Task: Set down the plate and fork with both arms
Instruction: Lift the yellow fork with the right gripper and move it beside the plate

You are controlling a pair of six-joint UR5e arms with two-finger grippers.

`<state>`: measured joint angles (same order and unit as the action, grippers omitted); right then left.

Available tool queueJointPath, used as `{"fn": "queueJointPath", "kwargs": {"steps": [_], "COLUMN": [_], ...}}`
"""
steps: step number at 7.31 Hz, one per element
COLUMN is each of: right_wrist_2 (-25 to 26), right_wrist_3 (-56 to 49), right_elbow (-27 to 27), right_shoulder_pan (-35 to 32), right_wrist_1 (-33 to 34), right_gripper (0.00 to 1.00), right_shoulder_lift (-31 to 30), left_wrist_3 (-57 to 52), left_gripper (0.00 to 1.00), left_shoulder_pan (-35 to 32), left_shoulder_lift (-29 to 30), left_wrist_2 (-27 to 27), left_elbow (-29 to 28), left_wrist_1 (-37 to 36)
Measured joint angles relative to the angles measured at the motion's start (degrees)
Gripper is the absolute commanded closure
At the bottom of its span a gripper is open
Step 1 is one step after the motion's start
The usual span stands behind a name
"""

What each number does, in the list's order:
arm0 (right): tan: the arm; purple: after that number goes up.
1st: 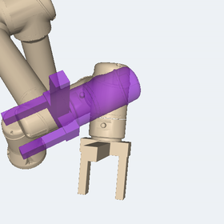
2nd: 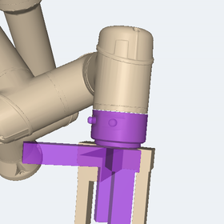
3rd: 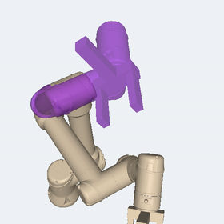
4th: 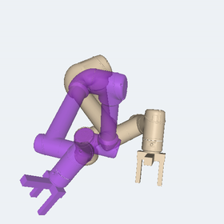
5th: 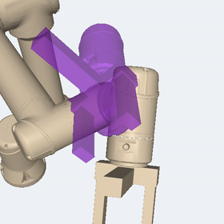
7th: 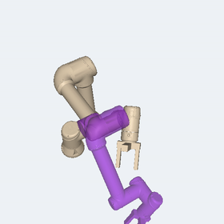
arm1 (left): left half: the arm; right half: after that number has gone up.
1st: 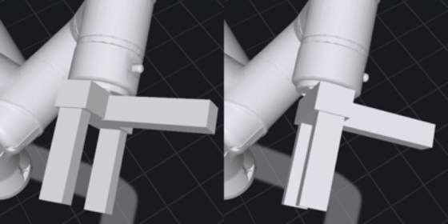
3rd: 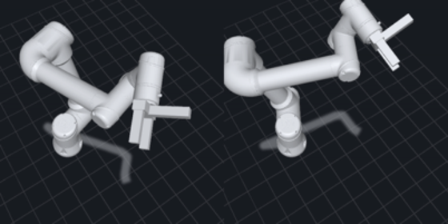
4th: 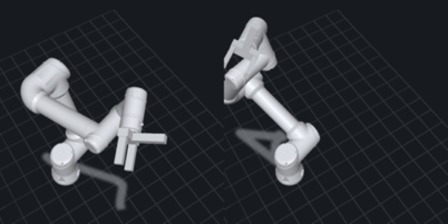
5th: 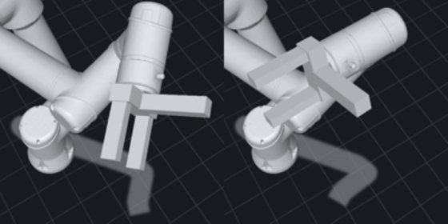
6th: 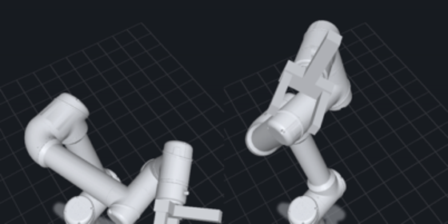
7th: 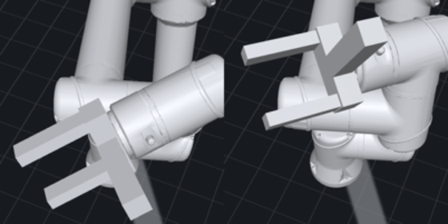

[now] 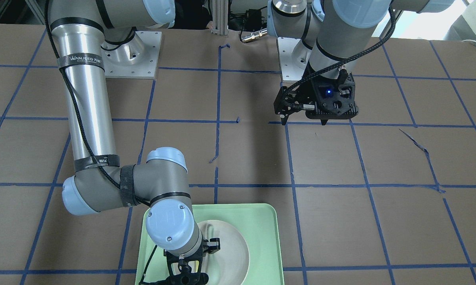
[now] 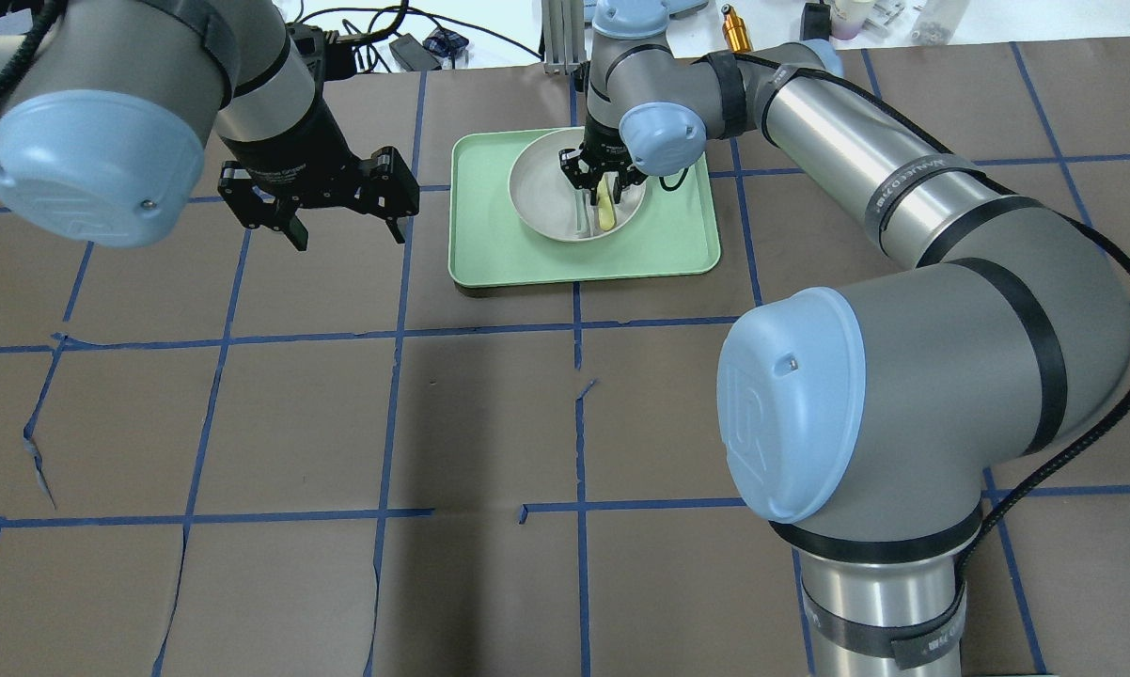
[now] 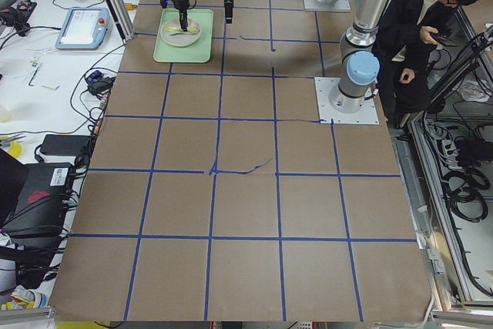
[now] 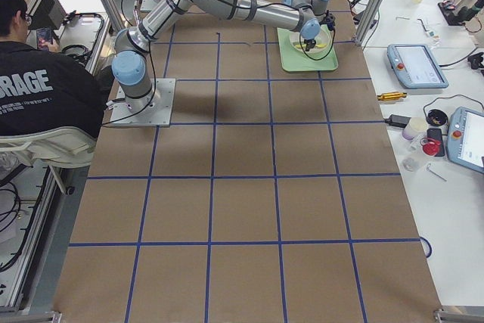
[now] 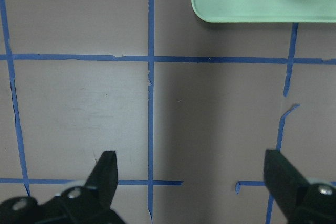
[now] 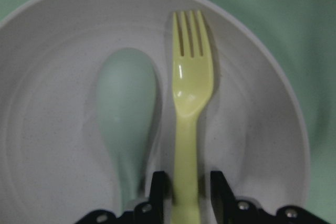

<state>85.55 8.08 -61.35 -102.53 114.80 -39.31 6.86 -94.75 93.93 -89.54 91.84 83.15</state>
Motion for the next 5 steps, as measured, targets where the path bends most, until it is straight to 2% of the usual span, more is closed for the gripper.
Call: {"fn": "queueJointPath", "kwargs": {"steps": [1, 2, 3, 4, 5], "right_wrist_2": [0.0, -0.1, -0.1, -0.1, -0.1], "right_wrist_3": [0.0, 0.0, 0.0, 0.0, 0.0], "right_elbow": [0.0, 0.0, -0.1, -0.3, -0.4], "right_shoulder_pan": [0.0, 0.0, 0.0, 0.0, 0.0], "right_wrist_1": [0.0, 0.0, 0.0, 0.0, 0.0], "right_gripper": [0.63, 0.75, 0.91, 1.00, 1.00], "right_shoulder_lift": [-0.1, -0.1, -0.1, -0.1, -0.2], "left_wrist_3": [0.0, 0.0, 0.0, 0.0, 0.0], "left_gripper": [0.00, 0.00, 0.00, 0.00, 0.00], "left_shoulder_pan": [0.0, 0.0, 0.0, 0.0, 0.0], "left_shoulder_lift": [0.0, -0.1, -0.1, -0.1, -0.1], "left_wrist_2": [0.0, 0.0, 0.0, 0.0, 0.0], "left_elbow": [0.0, 0.0, 0.0, -0.1, -0.1], "left_wrist_1": [0.0, 0.0, 0.0, 0.0, 0.0]}}
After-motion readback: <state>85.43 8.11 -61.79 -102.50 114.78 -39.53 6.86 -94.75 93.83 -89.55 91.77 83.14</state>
